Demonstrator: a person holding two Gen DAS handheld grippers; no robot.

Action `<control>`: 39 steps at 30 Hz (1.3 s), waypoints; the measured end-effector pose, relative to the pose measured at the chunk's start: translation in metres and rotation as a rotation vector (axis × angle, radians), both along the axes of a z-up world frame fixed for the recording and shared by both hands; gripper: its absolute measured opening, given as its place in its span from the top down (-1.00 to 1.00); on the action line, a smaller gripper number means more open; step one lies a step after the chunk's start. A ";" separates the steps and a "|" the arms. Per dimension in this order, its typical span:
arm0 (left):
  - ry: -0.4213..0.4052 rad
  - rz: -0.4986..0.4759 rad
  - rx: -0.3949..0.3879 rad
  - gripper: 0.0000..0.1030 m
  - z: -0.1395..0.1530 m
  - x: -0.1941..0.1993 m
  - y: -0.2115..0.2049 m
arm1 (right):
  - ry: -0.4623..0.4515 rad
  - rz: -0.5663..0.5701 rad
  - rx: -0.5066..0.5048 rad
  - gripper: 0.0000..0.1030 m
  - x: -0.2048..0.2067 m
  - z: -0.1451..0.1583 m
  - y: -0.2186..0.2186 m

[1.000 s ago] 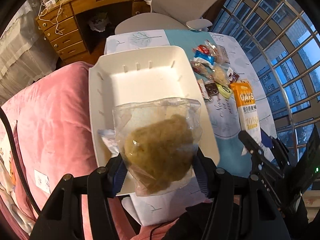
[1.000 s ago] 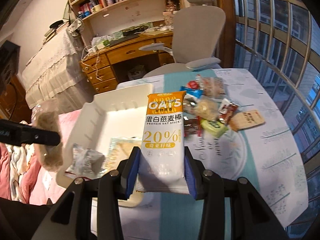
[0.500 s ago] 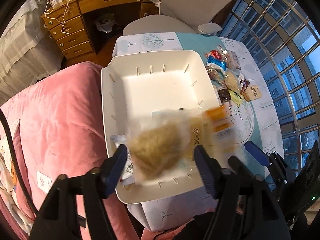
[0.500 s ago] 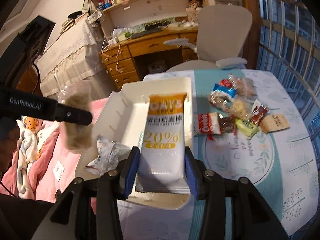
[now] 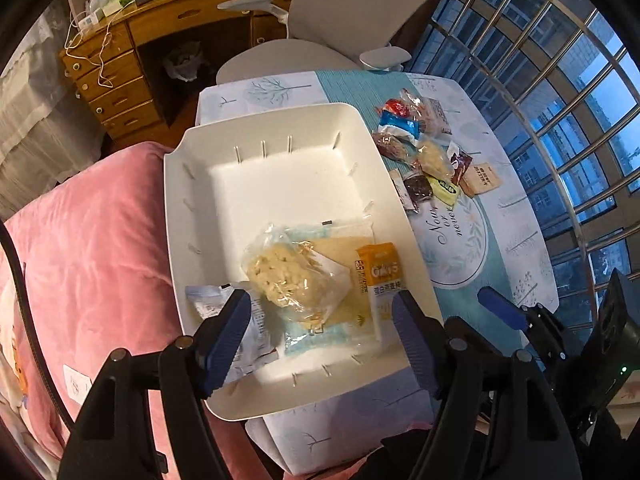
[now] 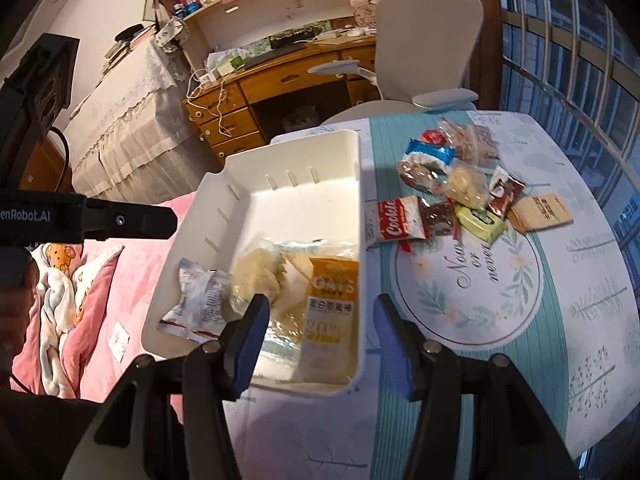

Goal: Organize snacks
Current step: 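Open both tools and withdraw them from the tray, then grasp another clear pastry bag with left tool while right tool grasps the beige cracker bag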

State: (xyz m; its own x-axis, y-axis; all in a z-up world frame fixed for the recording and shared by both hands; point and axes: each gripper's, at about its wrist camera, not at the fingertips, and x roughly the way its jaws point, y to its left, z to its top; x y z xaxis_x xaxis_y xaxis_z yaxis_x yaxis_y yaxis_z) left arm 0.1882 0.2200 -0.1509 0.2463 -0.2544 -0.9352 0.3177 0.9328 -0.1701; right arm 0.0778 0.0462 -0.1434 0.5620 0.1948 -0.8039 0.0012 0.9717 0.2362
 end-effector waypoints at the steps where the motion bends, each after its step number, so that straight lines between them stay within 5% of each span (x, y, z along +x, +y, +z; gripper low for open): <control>1: 0.002 -0.001 0.002 -0.40 0.000 0.000 -0.003 | 0.003 -0.005 0.002 -0.06 -0.001 0.000 -0.003; 6: 0.009 -0.015 0.027 -0.56 -0.002 0.000 -0.025 | 0.031 -0.048 0.012 -0.06 -0.010 -0.004 -0.026; 20: 0.030 -0.051 0.008 -0.58 0.000 0.012 -0.114 | 0.112 -0.092 0.005 -0.19 -0.020 -0.016 -0.117; 39: 0.062 0.085 0.035 -0.58 -0.031 0.059 -0.227 | 0.133 0.231 -0.125 -0.37 0.030 -0.031 -0.219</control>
State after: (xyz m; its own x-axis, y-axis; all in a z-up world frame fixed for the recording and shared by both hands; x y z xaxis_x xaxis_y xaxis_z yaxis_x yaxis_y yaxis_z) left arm 0.2469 -0.0065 -0.1819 0.2074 -0.2023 -0.9571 0.2274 0.9616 -0.1540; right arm 0.1077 -0.1731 -0.1739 0.4025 0.1996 -0.8934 -0.2004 0.9715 0.1268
